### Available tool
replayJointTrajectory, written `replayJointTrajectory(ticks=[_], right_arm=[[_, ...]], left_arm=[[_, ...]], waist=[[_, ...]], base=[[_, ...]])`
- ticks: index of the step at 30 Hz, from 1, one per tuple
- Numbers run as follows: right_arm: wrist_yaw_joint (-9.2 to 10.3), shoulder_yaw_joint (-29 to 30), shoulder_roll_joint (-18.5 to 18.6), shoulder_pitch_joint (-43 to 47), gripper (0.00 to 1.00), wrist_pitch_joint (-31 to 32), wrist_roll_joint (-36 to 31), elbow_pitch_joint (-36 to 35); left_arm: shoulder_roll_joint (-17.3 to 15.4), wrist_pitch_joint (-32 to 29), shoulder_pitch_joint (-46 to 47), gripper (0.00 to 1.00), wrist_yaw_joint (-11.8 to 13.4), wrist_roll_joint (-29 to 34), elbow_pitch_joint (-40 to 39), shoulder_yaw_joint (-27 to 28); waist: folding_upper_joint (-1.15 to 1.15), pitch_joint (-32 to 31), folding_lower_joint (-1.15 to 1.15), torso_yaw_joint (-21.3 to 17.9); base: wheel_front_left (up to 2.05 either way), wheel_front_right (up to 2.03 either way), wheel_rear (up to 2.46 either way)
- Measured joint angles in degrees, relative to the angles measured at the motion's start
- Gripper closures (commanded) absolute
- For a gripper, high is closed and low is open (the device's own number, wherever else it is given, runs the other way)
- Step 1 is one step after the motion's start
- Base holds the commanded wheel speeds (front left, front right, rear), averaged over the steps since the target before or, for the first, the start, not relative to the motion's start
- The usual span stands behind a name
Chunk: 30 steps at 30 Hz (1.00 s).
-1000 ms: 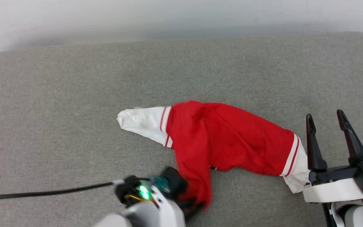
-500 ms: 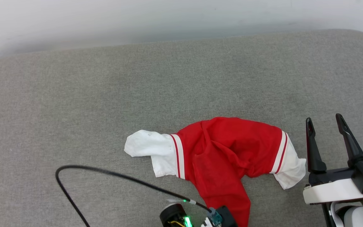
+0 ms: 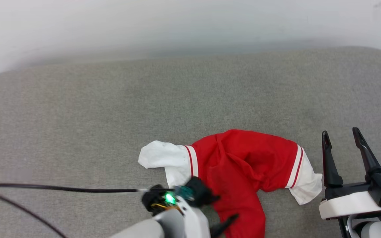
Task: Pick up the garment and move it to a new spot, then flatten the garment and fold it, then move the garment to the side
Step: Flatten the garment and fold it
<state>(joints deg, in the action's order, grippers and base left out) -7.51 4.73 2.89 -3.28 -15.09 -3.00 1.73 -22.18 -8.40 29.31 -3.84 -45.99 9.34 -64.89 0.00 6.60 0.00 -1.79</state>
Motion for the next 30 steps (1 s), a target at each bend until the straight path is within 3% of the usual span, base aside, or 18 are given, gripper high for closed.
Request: replayJointTrajectory(ticks=[10,17,21,25,30], right_arm=[[0.0,-0.5,0.0,1.6,0.0,0.0,0.4,0.4],[0.0,-0.8,0.0,2.0,0.0,0.0,0.5,-0.2],[0.0,-0.9,0.0,2.2,0.0,0.0,0.5,-0.6],[0.0,-0.9,0.0,2.2,0.0,0.0,0.5,-0.8],[0.0,-0.7,0.0,2.4,0.0,0.0,0.5,-1.2]], left_arm=[[-9.9,12.7,-6.3,0.0,11.3,-3.2,-7.4,13.7],[-13.5,22.3,-12.0,0.0,17.3,-3.9,-9.5,23.2],[-14.7,23.3,-15.9,0.0,18.2,-1.2,-10.7,27.8],[-13.6,23.3,-19.7,0.0,17.5,-0.8,-11.9,31.8],[-11.7,23.4,-23.9,0.0,13.5,-1.1,-12.3,37.2]], waist=[[0.0,-3.9,0.0,1.9],[0.0,-3.9,0.0,1.8],[0.0,-3.7,0.0,1.5],[0.0,-3.5,0.0,1.4],[0.0,-3.1,0.0,1.2]], base=[[0.0,0.0,0.0],[0.0,0.0,0.0],[0.0,0.0,0.0],[0.0,0.0,0.0],[0.0,0.0,0.0]])
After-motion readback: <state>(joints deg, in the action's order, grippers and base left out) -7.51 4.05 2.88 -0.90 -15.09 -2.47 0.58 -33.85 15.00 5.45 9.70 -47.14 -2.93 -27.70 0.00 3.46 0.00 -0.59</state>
